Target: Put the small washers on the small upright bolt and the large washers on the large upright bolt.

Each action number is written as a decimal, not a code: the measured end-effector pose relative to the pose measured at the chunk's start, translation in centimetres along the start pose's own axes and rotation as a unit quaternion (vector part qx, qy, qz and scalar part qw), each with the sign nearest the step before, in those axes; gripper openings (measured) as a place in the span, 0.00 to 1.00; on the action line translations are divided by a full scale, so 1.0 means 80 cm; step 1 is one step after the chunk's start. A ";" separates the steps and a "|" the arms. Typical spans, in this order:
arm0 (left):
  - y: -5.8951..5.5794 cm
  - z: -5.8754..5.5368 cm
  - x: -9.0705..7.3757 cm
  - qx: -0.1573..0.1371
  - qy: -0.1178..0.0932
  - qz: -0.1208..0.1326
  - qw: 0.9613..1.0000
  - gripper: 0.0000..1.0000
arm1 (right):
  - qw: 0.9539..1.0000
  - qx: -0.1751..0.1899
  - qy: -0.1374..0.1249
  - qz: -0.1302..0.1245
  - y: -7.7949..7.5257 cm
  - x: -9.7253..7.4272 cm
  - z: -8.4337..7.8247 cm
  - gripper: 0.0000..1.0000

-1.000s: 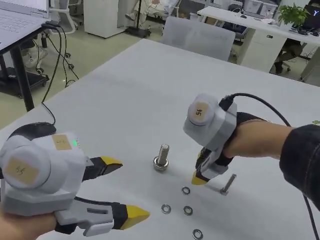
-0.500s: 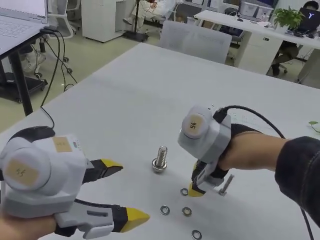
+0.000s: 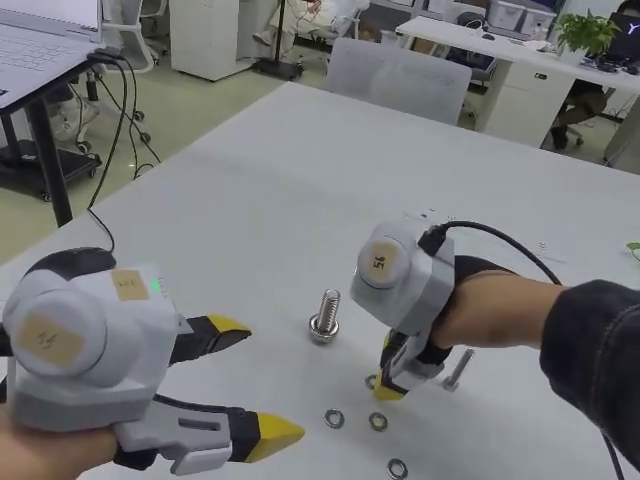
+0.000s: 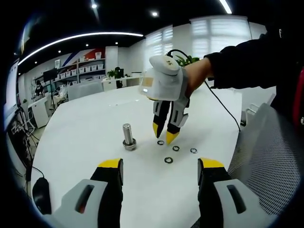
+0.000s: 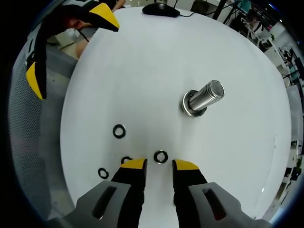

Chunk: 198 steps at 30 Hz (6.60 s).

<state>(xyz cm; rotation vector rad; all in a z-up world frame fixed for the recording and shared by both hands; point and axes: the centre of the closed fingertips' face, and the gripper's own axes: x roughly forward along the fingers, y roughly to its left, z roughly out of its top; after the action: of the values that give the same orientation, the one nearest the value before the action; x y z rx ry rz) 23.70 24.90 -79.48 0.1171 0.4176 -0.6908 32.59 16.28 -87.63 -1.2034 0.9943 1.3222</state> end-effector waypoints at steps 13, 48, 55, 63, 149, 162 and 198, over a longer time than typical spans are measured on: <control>-0.002 0.000 0.000 -0.002 0.000 -0.003 1.000 0.63 | 1.000 -0.002 0.001 0.004 0.001 0.001 0.001 0.21; -0.001 -0.003 0.005 -0.009 0.003 -0.003 1.000 0.62 | 1.000 -0.010 -0.001 0.022 -0.005 0.004 -0.001 0.15; -0.001 -0.002 0.005 -0.009 0.003 -0.002 1.000 0.62 | 1.000 -0.013 0.000 0.021 -0.002 0.004 0.000 0.14; -0.002 -0.002 0.004 -0.008 0.003 -0.001 1.000 0.61 | 1.000 -0.015 0.008 0.007 0.000 0.004 0.000 0.13; -0.017 -0.002 0.009 0.001 0.004 -0.035 0.999 0.61 | 0.993 0.089 -0.034 -0.065 -0.036 -0.118 -0.085 0.12; -0.016 -0.003 0.014 -0.002 0.008 -0.033 0.999 0.61 | 0.994 0.093 -0.025 -0.049 -0.041 -0.096 -0.096 0.13; -0.013 -0.009 0.015 -0.007 0.016 -0.031 0.999 0.61 | 0.995 0.095 -0.021 -0.033 -0.041 -0.077 -0.095 0.13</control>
<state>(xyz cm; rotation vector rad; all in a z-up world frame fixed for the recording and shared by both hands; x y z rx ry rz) 23.62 23.58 -80.57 0.1022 0.4573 -0.7487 36.52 8.20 -82.47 -1.0519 1.0164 1.1686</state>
